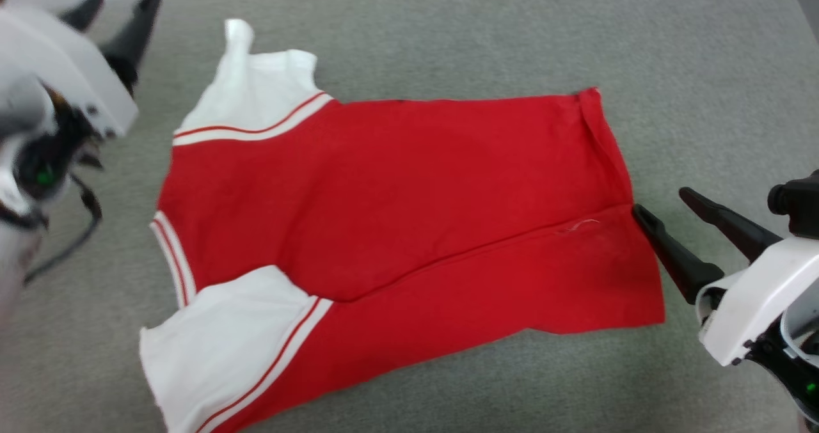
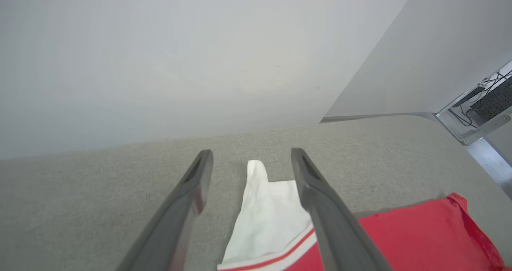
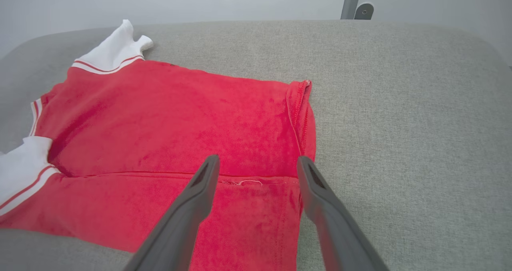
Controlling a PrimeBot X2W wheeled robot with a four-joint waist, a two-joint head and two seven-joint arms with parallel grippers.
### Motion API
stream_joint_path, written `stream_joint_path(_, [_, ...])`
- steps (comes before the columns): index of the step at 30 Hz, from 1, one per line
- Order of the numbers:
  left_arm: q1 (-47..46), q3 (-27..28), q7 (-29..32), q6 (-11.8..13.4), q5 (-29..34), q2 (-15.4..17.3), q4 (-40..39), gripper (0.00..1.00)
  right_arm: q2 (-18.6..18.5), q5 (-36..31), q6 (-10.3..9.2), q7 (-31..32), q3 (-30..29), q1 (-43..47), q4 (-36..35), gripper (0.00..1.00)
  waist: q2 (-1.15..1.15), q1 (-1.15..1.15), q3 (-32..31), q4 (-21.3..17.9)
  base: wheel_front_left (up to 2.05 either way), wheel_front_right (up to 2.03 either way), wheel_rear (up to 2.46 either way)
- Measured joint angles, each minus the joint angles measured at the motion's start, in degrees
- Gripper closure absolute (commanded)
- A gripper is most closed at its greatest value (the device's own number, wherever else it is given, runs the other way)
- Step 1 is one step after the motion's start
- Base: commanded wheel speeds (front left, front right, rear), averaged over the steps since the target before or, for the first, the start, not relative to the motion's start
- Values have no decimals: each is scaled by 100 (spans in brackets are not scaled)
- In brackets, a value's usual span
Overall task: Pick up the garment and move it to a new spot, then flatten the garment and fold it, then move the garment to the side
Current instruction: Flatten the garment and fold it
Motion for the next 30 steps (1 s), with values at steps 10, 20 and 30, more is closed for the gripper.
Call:
stream_joint_path(10, [-1584,-814,1421,-1031,326,-282,2352,0,144,-25,0,-396,323,-196,274,0,0,0,430,-508,0,0,0])
stream_joint_path(20, [-2286,-1216,2619,-1403,232,-591,3477,0,154,-2,0,-567,493,-361,545,0,0,0,767,-784,0,0,0])
stream_joint_path(30, [-2420,-1412,2407,-1502,225,-709,3787,100,141,-1,0,-589,526,-541,571,0,0,0,868,-763,0,0,0])
